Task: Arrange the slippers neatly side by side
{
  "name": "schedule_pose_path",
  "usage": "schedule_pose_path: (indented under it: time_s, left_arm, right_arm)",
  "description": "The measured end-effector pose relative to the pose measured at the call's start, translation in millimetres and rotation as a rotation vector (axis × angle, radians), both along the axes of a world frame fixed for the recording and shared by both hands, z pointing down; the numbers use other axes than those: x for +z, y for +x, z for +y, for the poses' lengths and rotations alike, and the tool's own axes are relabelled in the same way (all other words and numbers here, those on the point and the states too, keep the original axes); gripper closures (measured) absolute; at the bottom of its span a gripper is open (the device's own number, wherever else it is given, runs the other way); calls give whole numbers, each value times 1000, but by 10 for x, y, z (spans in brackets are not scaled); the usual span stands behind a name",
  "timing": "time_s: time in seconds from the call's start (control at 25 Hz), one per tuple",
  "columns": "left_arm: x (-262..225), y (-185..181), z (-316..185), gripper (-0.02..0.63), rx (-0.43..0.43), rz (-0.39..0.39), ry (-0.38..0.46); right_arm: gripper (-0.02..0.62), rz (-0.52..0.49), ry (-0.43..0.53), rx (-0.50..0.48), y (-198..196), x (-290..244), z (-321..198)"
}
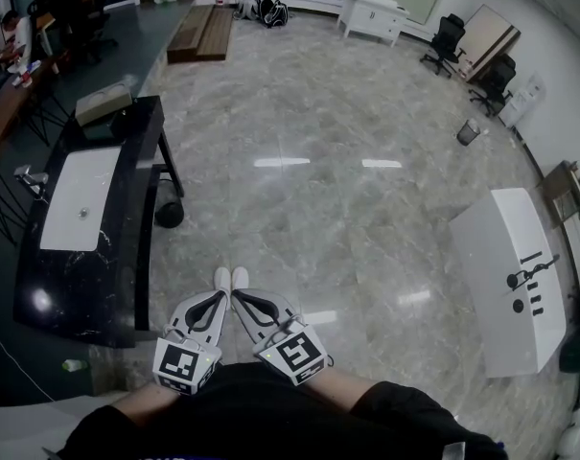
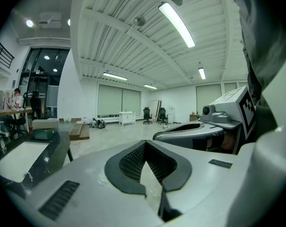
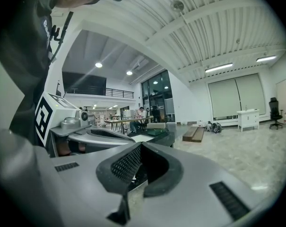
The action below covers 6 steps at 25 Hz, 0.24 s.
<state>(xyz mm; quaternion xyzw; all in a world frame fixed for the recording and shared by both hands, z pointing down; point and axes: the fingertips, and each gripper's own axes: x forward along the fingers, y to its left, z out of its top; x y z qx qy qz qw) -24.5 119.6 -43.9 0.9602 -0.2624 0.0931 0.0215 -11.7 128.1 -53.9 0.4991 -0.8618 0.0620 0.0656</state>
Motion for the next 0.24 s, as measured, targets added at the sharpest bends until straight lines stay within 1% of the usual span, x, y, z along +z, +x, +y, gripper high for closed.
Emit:
schedule_pose_path:
  time_s: [0.24]
  left_arm:
    - [-3, -13, 53, 606, -6, 0, -5]
  right_arm:
    - [597, 8, -2, -7, -9, 7, 45]
